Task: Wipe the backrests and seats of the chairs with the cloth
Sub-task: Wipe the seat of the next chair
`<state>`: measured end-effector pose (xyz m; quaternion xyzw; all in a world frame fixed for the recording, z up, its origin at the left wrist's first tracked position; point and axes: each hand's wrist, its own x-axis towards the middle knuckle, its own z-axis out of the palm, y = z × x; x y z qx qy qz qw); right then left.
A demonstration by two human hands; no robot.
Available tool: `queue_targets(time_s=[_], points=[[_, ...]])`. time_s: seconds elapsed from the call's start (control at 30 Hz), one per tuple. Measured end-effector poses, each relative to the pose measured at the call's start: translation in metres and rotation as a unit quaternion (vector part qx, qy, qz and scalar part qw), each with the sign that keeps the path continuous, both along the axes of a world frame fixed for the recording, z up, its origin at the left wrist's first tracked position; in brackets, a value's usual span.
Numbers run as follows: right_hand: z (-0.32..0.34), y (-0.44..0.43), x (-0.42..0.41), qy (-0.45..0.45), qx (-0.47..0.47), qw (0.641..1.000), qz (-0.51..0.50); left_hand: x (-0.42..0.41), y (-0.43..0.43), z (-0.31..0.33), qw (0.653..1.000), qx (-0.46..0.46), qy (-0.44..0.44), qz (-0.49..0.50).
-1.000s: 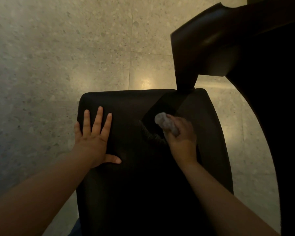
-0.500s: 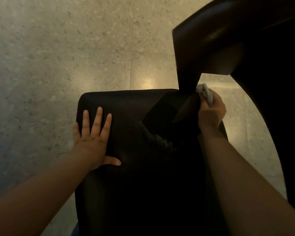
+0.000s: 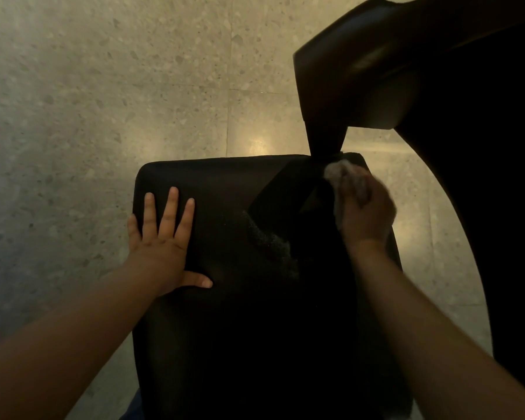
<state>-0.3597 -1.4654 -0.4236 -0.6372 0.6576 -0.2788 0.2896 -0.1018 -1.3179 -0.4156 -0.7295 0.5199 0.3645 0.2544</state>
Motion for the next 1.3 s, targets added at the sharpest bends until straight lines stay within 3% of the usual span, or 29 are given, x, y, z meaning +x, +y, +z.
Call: queue_targets(time_s=[0.1, 0.27, 0.37, 0.47, 0.57, 0.67, 0.77, 0.97, 1.1, 1.17, 1.3], points=[[-0.011, -0.031, -0.006, 0.027, 0.004, 1.000, 0.015, 0.000, 0.000, 0.000, 1.000, 0.004, -0.008, -0.003], [-0.029, 0.016, 0.015, 0.025, 0.021, 0.999, -0.006, -0.001, -0.001, 0.001, 1.000, 0.009, -0.005, -0.001], [-0.027, 0.062, 0.022, -0.001, 0.042, 0.999, 0.033, -0.002, -0.001, 0.003, 1.000, 0.009, -0.003, -0.001], [-0.012, 0.096, 0.030, -0.072, 0.128, 0.985, 0.089, -0.001, -0.001, 0.003, 1.000, 0.008, -0.001, -0.002], [0.002, 0.076, 0.034, -0.109, 0.113, 0.983, 0.098, -0.001, 0.000, 0.003, 1.000, 0.009, -0.001, -0.004], [0.004, 0.018, 0.046, -0.057, 0.047, 0.993, 0.089, -0.001, -0.001, 0.003, 1.000, 0.009, -0.001, -0.005], [-0.005, -0.014, 0.065, -0.059, 0.045, 0.994, 0.082, -0.001, 0.000, 0.002, 1.000, 0.007, 0.000, -0.006], [-0.019, 0.024, 0.075, -0.040, 0.075, 0.992, 0.091, 0.002, 0.002, -0.003, 1.000, -0.010, 0.005, -0.007], [-0.010, 0.088, 0.055, -0.115, 0.168, 0.969, 0.137, 0.002, 0.003, -0.004, 1.000, -0.012, 0.002, -0.004], [-0.007, 0.087, 0.051, -0.137, 0.195, 0.965, 0.105, 0.002, 0.003, -0.005, 1.000, -0.015, 0.003, -0.003], [0.005, 0.019, 0.074, -0.132, 0.122, 0.981, 0.076, 0.003, 0.005, -0.008, 1.000, -0.026, 0.008, -0.003]])
